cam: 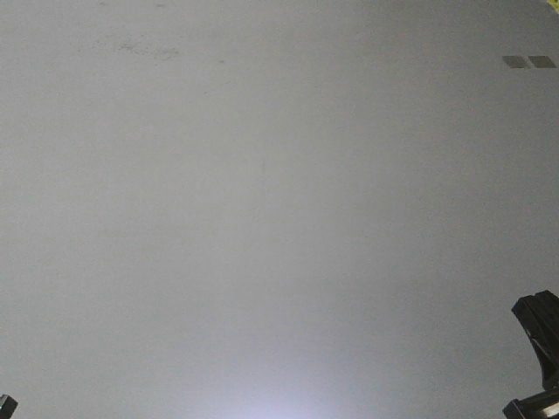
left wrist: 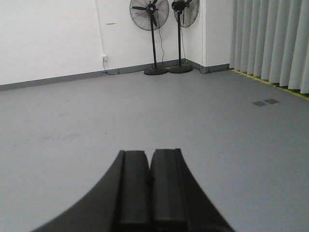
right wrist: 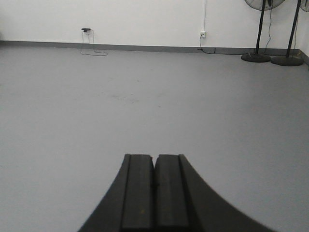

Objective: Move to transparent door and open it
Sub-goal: 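Turn the base toward the wooden platform with the glass door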

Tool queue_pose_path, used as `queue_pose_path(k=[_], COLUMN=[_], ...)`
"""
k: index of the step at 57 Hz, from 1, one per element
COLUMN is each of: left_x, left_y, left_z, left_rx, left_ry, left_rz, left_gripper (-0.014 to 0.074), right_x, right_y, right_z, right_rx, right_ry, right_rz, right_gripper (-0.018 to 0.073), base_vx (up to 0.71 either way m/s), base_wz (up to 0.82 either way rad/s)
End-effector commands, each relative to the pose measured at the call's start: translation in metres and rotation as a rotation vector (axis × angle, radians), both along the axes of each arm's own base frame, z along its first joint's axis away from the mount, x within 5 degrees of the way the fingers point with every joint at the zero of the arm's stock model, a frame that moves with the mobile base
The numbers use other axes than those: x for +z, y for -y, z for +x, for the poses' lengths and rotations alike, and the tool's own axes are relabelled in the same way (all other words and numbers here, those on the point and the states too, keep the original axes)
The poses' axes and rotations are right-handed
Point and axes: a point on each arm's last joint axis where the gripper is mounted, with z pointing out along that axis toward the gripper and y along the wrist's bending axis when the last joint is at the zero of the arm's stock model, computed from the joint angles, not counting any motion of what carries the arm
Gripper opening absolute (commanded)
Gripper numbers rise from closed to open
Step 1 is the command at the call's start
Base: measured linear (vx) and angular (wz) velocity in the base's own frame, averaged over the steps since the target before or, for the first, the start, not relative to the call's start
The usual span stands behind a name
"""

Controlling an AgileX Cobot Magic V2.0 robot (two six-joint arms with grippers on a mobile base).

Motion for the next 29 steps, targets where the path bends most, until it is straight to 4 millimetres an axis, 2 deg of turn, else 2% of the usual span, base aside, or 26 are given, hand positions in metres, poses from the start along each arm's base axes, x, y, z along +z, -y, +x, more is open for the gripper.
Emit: queue_pose_path(k=[1, 29], left_x=[0.0039, 0.0039], left_y=[-0.0008, -0.0008], left_z=[-0.0005, -0.0005], left_rx=[0.004, 0.004], left_ry=[0.079, 0.079], left_rz=[-0.028, -0.028], left_gripper=[-0.0006, -0.0006], right_x=[0.0066, 0.0066], right_y=[0.0007, 0.0007], right_z=[-0.0002, -0.0002], right_rx=[-0.009, -0.009], right_ry=[0.091, 0.091], right_rz=[0.018, 0.018], right_gripper=[0.0001, 0.0001], base_vx=[0.15, 0.25], base_wz=[-0.10, -0.05])
